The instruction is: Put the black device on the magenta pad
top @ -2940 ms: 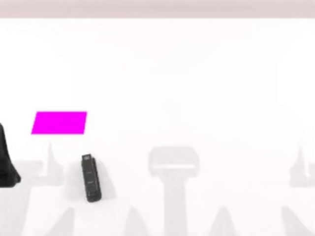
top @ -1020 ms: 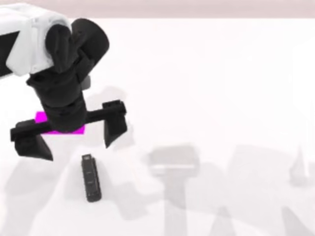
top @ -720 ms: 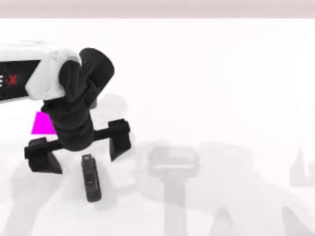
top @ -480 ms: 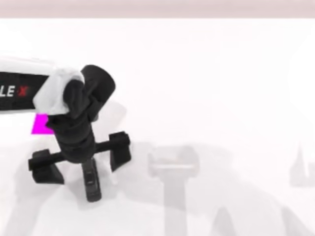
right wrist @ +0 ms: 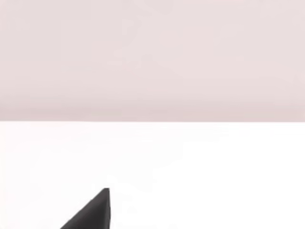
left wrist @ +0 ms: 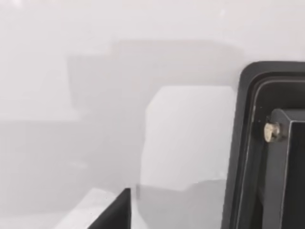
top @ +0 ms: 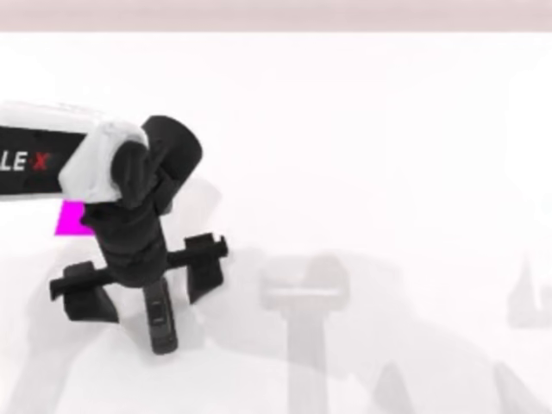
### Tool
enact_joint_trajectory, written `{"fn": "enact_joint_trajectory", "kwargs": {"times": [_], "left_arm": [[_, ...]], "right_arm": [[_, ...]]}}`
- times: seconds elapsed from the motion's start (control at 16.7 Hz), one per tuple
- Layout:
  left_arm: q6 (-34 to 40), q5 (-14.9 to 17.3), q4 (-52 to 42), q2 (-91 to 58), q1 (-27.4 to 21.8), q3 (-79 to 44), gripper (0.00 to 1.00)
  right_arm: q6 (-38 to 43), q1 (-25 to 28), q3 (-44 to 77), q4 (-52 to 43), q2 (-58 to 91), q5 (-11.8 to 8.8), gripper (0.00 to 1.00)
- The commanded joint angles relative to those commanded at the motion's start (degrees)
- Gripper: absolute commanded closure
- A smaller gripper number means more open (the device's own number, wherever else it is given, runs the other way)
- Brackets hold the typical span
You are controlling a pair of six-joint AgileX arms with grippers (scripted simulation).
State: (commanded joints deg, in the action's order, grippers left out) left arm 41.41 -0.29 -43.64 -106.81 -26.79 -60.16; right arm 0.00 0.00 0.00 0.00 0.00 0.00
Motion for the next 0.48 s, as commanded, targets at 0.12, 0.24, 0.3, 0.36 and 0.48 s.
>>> {"fn": "enact_joint_trajectory", "kwargs": {"times": [0.12, 0.24, 0.3, 0.36, 0.48], "left_arm": [[0.00, 0.00, 0.00, 0.00, 0.00, 0.00, 0.45], [0.00, 0.00, 0.00, 0.00, 0.00, 0.00, 0.60], [0.00, 0.00, 0.00, 0.00, 0.00, 0.00, 0.68], [0.00, 0.00, 0.00, 0.00, 0.00, 0.00, 0.75], [0.00, 0.00, 0.00, 0.00, 0.00, 0.00, 0.90]], "right_arm": [[0.00, 0.00, 0.00, 0.00, 0.00, 0.00, 0.00], [0.00, 0.00, 0.00, 0.00, 0.00, 0.00, 0.00], [0.00, 0.00, 0.00, 0.00, 0.00, 0.00, 0.00], [0.00, 0.00, 0.00, 0.00, 0.00, 0.00, 0.00], [0.00, 0.00, 0.00, 0.00, 0.00, 0.00, 0.00]]}}
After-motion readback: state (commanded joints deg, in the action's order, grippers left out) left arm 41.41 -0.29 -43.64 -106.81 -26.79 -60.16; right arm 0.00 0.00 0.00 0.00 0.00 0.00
